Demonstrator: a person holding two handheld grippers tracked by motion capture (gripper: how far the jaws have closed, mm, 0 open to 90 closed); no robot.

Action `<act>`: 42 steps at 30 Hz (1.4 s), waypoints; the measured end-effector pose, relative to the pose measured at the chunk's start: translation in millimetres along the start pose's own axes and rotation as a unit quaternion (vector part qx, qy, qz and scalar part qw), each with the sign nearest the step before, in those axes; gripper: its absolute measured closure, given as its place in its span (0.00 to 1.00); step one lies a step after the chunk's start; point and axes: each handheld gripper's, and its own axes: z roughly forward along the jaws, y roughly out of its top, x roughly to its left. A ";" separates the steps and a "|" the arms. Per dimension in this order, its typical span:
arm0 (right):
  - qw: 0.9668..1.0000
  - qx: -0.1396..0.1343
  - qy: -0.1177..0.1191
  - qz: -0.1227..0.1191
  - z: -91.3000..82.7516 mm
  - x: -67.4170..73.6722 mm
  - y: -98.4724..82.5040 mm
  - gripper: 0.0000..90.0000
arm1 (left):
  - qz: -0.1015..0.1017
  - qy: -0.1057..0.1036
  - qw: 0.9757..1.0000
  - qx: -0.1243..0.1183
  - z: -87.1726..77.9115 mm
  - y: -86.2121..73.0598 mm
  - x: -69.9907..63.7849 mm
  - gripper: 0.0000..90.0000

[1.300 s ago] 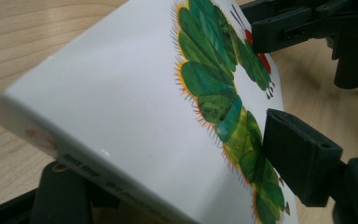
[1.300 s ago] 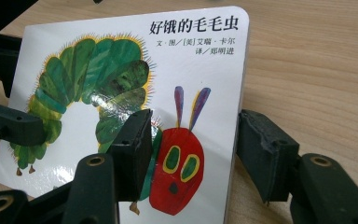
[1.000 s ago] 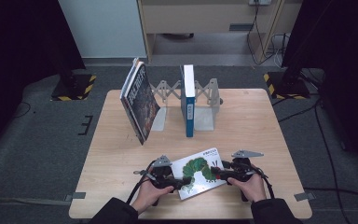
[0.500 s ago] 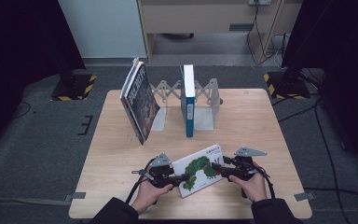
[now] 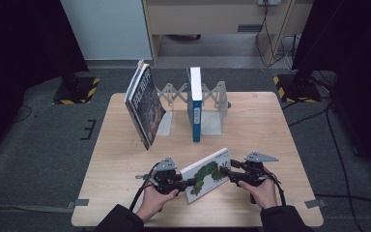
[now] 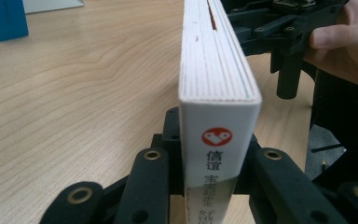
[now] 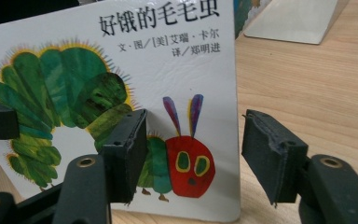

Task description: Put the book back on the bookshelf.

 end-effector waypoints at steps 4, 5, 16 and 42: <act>1.000 0.004 -0.007 -0.001 -2.1 -1.9 -0.4 0.44 | 0.002 0.002 1.000 0.002 -1.0 1.1 -1.1 0.82; 1.000 0.008 -0.014 -0.002 -2.8 -2.9 -0.7 0.44 | 0.004 0.003 1.000 0.002 -1.7 1.8 -1.4 0.82; 0.997 0.019 -0.073 -0.003 -8.8 -13.7 -2.4 0.38 | -0.015 0.017 1.000 -0.018 -18.6 16.5 -1.4 0.83; 0.970 0.116 -0.211 -0.024 -18.7 -45.2 -15.0 0.20 | -0.009 0.048 0.996 -0.075 -51.0 50.9 -1.4 0.83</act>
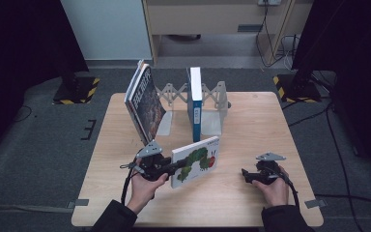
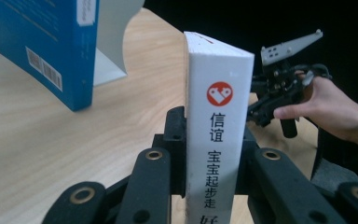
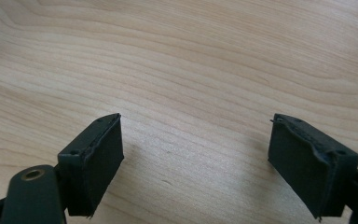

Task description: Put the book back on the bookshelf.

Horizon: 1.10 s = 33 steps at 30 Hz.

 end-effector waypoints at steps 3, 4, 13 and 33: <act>1.000 0.006 -0.002 -0.001 1.5 -0.3 -1.5 0.19 | 0.003 0.005 1.000 -0.009 -1.9 6.9 -0.2 0.83; 1.000 0.007 -0.003 -0.002 2.0 -0.1 -1.9 0.18 | 0.000 0.006 1.000 -0.013 -1.8 9.1 0.2 0.83; 1.000 0.003 -0.004 -0.010 4.4 0.7 -3.2 0.12 | -0.001 0.030 0.999 -0.034 11.5 29.2 0.2 0.83; 1.000 -0.018 -0.002 -0.007 7.9 2.1 -7.7 0.05 | 0.003 0.083 0.995 -0.060 47.9 49.4 1.6 0.83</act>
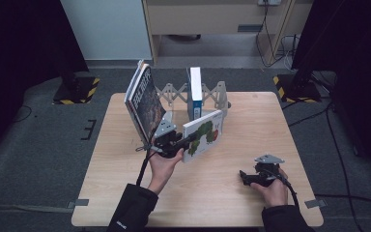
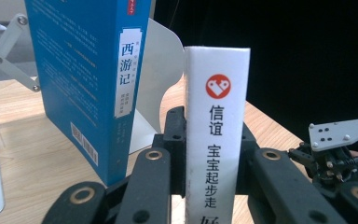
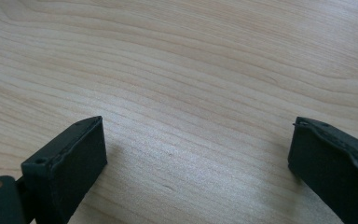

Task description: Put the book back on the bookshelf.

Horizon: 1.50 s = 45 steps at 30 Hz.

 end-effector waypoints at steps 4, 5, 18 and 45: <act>1.000 0.000 0.000 -0.001 0.1 -0.1 0.0 0.05 | 0.002 0.012 1.000 -0.003 9.5 0.3 0.0 0.83; 1.000 0.000 0.000 -0.001 0.1 0.0 0.0 0.05 | 0.005 0.016 1.000 -0.003 11.5 0.4 -0.4 0.83; 1.000 0.001 0.001 -0.001 0.2 0.1 0.1 0.04 | 0.001 0.035 0.999 -0.007 35.6 -0.8 -0.1 0.83; 1.000 0.002 0.001 -0.002 0.3 0.2 0.2 0.04 | 0.011 0.080 0.996 -0.024 69.0 -1.7 -4.7 0.83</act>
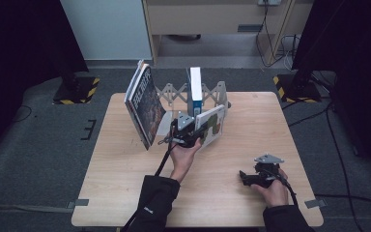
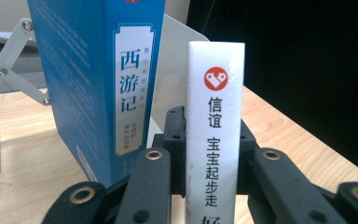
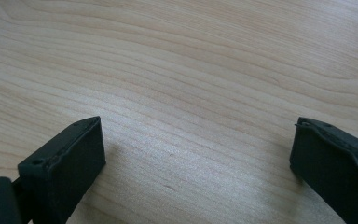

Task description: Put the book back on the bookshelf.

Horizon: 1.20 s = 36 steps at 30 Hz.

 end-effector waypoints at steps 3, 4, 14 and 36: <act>1.000 0.000 0.000 0.001 0.1 0.1 0.0 0.04 | -0.006 0.002 1.000 0.002 4.9 -0.2 -0.1 0.83; 1.000 0.000 0.000 0.001 0.1 0.1 0.0 0.04 | -0.006 0.002 1.000 0.002 6.2 -0.4 0.2 0.83; 1.000 0.000 0.000 0.001 0.1 0.1 0.0 0.04 | -0.004 0.018 1.000 -0.002 17.4 -6.0 -0.1 0.83; 1.000 0.000 0.000 0.001 0.1 0.1 0.0 0.04 | -0.012 0.025 1.000 -0.007 26.9 -21.0 4.1 0.82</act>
